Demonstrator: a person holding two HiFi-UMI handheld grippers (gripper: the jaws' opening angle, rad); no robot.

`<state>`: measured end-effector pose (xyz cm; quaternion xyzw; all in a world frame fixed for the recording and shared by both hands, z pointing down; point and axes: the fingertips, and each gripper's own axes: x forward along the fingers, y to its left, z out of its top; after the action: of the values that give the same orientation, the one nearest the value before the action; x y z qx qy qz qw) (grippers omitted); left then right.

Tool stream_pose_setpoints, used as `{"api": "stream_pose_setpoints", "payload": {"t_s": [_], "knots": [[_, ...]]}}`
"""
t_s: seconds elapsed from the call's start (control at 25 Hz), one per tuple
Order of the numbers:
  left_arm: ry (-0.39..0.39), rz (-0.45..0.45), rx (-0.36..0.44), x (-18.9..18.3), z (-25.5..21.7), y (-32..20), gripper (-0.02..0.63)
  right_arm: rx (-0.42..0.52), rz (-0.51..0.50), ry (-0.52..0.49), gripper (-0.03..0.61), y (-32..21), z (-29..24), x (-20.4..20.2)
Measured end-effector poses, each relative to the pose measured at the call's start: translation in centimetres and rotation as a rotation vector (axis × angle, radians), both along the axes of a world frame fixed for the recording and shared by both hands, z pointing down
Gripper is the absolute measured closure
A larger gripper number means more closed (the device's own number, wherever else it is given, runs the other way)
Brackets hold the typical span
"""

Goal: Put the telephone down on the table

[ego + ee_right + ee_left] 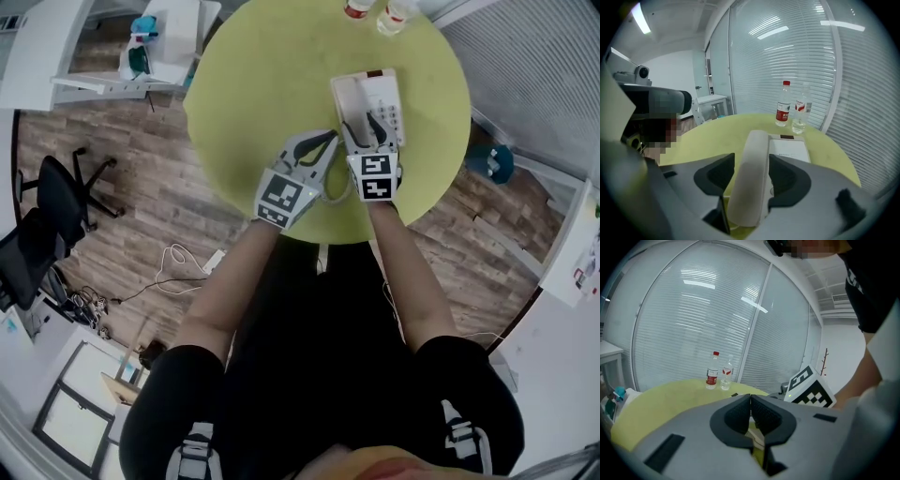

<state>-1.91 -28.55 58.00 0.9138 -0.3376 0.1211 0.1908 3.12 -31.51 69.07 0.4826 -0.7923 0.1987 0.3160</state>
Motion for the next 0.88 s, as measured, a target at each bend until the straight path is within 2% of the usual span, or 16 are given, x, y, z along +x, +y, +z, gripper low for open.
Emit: {"api": "stream_pose_setpoints", "payload": {"t_s": [0.36,0.88], "knots": [[0.0,-0.017,-0.025,-0.5,3.0,-1.2,0.601,-0.041,0.02,0.008,0.347,-0.4,2.8,-0.3],[0.009,-0.032,-0.058,-1.9,3.8,-0.5,0.601,-0.079,0.089,0.044,0.35,-0.6,4.2,-0.1]]}}
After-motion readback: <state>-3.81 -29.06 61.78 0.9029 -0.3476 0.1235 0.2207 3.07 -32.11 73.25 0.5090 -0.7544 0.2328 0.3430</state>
